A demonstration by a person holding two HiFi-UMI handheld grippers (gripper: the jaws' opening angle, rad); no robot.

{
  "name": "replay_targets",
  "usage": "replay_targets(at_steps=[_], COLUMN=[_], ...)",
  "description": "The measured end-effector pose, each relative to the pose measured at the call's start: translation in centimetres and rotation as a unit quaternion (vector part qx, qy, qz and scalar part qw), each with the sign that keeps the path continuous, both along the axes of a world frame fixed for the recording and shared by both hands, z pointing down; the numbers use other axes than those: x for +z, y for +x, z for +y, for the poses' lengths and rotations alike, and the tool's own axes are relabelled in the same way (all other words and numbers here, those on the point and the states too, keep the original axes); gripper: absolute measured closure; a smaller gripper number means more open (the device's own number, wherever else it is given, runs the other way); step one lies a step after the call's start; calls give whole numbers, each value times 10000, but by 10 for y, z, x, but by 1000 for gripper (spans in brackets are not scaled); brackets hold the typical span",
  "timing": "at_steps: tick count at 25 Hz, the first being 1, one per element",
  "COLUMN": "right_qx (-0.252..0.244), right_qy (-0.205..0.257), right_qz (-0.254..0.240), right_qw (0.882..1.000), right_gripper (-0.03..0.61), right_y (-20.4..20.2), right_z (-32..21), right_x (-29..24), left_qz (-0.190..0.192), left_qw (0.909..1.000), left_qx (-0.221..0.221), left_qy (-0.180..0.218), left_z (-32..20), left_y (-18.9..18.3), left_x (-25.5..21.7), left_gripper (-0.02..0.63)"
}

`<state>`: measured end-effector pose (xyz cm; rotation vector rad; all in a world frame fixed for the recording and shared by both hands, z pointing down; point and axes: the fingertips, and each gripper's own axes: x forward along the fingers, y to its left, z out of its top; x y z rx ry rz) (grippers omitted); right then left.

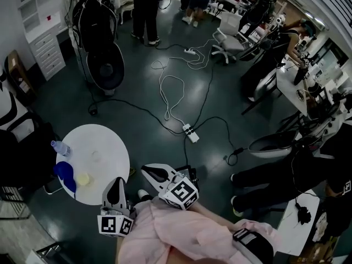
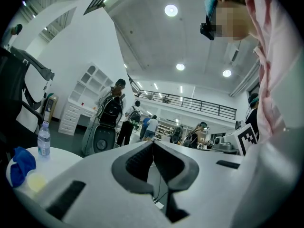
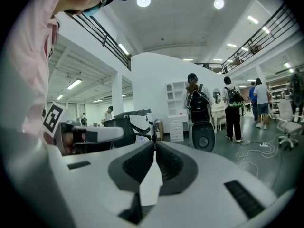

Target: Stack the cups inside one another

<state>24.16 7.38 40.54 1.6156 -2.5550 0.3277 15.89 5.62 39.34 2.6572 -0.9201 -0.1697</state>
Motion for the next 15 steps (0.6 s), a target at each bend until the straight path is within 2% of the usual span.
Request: replay_targets(at_steps=[7, 10, 15], right_qx=[181, 210, -211], right_qy=[6, 12, -99], right_qz=[41, 75, -19], right_qw=[9998, 9997, 9997], right_gripper=[543, 543, 543], right_y=[1, -1, -32], right_z=[6, -7, -13], right_x=[-7, 1, -3], left_qz=[45, 88, 58], left_qw=[9999, 9998, 9986], left_qx=[144, 131, -518], left_qy=[56, 88, -56], left_z=[5, -7, -2], left_y=[0, -6, -51], left_x=[-7, 1, -5], left_gripper=[595, 595, 595])
